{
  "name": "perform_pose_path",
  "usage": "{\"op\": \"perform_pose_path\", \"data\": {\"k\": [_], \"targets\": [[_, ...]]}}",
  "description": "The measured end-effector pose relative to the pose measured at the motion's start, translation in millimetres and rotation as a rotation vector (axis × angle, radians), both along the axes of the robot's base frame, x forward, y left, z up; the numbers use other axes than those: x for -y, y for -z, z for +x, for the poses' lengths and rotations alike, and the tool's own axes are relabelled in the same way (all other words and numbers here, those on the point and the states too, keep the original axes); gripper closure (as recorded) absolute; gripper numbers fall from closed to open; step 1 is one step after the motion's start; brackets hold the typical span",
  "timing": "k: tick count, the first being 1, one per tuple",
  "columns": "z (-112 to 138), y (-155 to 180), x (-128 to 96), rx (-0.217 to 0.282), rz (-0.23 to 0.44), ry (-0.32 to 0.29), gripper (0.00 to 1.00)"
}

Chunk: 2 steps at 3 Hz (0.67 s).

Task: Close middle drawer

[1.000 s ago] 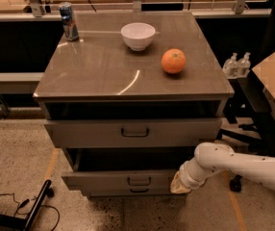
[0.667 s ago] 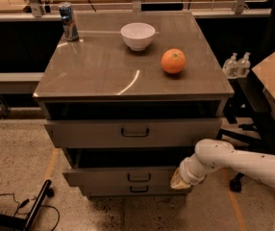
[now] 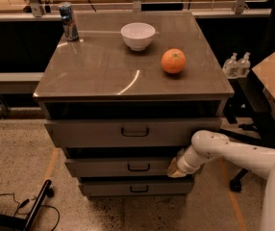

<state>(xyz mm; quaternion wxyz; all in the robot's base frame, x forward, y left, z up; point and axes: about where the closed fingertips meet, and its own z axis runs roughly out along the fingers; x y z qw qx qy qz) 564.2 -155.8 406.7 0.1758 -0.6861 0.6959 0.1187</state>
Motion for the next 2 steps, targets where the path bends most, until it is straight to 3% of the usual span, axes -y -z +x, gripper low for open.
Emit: {"op": "perform_pose_path", "data": {"k": [2], "targets": [[-23.8,-5.4,10.0,0.015,-0.013,0.009,1.00]]}}
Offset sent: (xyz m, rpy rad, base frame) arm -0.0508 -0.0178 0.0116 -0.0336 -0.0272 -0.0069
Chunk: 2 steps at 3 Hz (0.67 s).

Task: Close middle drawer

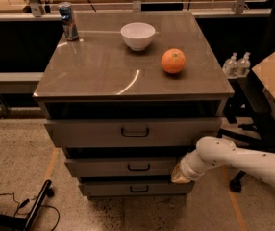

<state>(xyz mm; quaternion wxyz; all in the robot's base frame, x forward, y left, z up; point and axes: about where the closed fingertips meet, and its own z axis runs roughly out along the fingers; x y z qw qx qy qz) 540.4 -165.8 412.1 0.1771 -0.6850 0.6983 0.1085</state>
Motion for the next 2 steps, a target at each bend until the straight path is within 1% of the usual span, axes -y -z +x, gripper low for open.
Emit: {"op": "perform_pose_path", "data": {"k": [1,2], "targets": [[-20.4,-7.9,6.5,0.001,-0.029,-0.005,1.00],[-34.3,-24.5,19.7,-0.010,-0.050,0.012,1.00]]}}
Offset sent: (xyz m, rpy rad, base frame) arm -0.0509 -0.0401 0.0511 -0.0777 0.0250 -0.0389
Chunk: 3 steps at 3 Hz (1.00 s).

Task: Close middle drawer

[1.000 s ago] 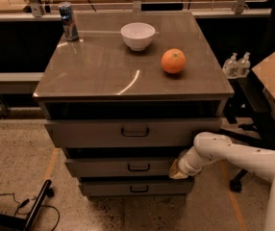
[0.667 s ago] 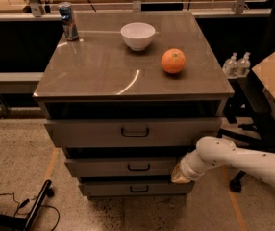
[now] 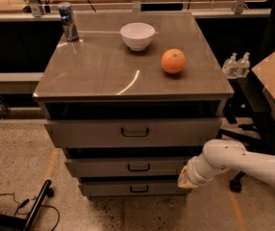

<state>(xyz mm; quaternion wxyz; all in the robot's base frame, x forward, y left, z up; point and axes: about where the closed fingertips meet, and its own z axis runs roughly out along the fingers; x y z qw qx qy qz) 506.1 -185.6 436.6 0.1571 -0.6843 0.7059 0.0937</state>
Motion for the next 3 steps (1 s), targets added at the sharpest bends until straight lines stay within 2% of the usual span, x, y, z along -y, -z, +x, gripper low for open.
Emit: {"op": "perform_pose_path", "data": {"k": [1,3], "targets": [[-8.8,-22.5,19.1,-0.005,-0.002,0.020,0.82],[-10.8,-19.5,17.3,-0.012,-0.001,0.016,0.36]]}}
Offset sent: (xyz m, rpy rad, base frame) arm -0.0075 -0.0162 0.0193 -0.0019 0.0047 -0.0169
